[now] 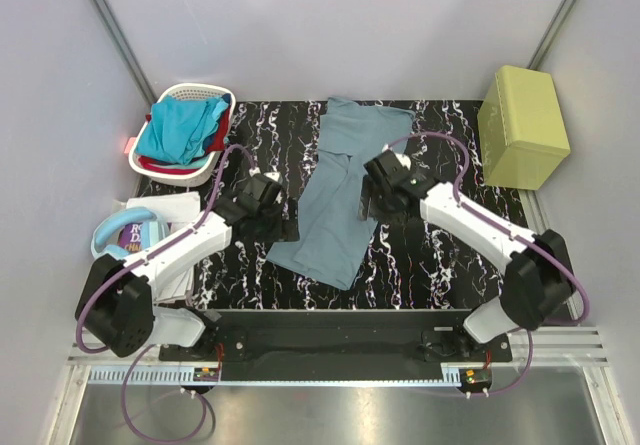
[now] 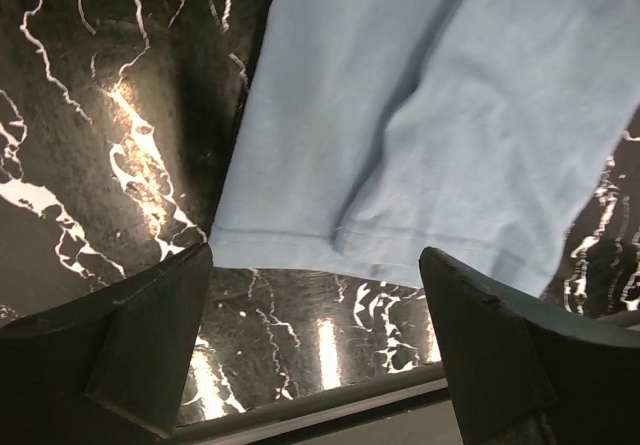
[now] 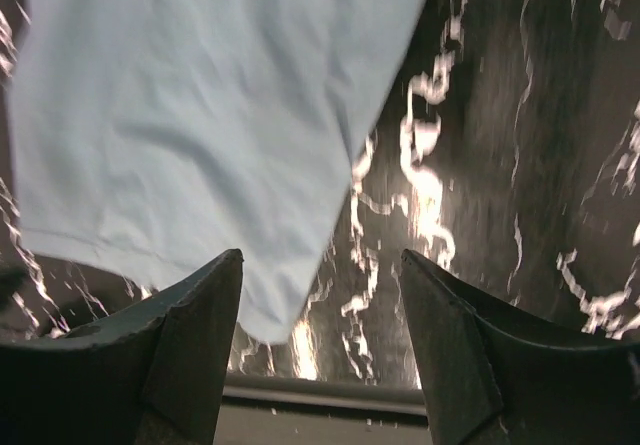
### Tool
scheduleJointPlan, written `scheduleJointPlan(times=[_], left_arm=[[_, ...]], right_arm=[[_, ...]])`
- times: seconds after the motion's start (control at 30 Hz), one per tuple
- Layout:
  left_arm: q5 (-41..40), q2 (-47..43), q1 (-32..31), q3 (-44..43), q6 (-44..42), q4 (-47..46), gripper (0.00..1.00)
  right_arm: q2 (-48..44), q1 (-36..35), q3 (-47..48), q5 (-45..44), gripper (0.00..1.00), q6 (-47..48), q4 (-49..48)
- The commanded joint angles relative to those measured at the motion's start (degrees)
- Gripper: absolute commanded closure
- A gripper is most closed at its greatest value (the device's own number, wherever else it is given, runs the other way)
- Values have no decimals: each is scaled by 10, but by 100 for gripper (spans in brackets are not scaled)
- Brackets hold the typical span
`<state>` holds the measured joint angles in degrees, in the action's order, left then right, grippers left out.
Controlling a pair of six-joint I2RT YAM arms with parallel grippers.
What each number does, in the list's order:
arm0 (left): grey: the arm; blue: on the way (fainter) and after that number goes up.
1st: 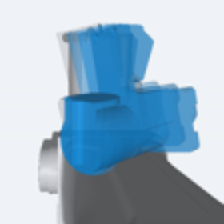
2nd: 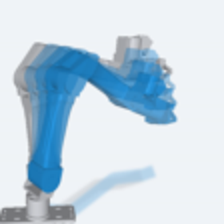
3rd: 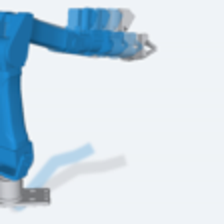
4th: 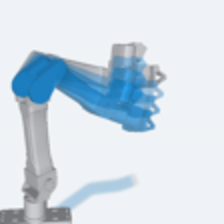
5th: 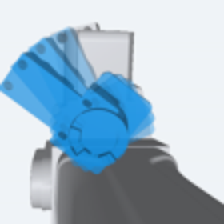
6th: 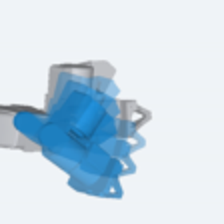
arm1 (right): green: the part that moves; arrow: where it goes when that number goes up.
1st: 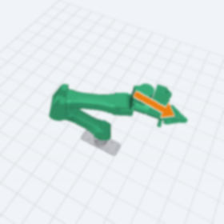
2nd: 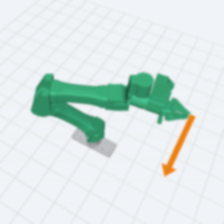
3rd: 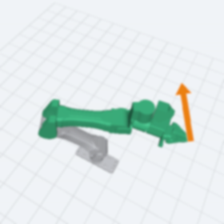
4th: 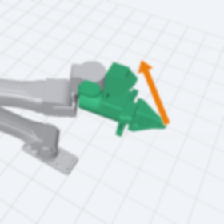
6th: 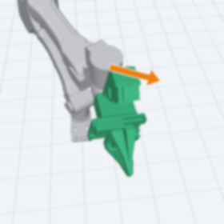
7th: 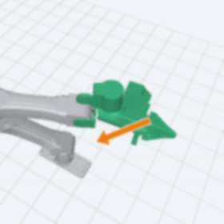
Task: Fold and stack the t-shirts
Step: Rotate the tshirt 90 degrees
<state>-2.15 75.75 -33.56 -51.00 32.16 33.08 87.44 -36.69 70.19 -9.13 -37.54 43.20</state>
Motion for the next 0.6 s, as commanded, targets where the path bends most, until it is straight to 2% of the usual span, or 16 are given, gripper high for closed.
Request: scheduleJointPlan(times=[0.0, 0.33, 0.43, 0.57], left_arm=[[-24, -8, 0, 6, -3, -26, 10], [-44, 10, 15, 5, -11, -11, 4], [-16, 26, 47, 1, -16, -10, 5], [0, 51, 99, -8, -30, -7, 9]], right_arm=[[-60, -58, -62, -41, 28, -87, -4], [-39, -202, -131, -45, 24, -189, -3], [-24, -232, -134, -53, 26, -208, -7], [5, -238, -132, -46, 28, -216, -28]])
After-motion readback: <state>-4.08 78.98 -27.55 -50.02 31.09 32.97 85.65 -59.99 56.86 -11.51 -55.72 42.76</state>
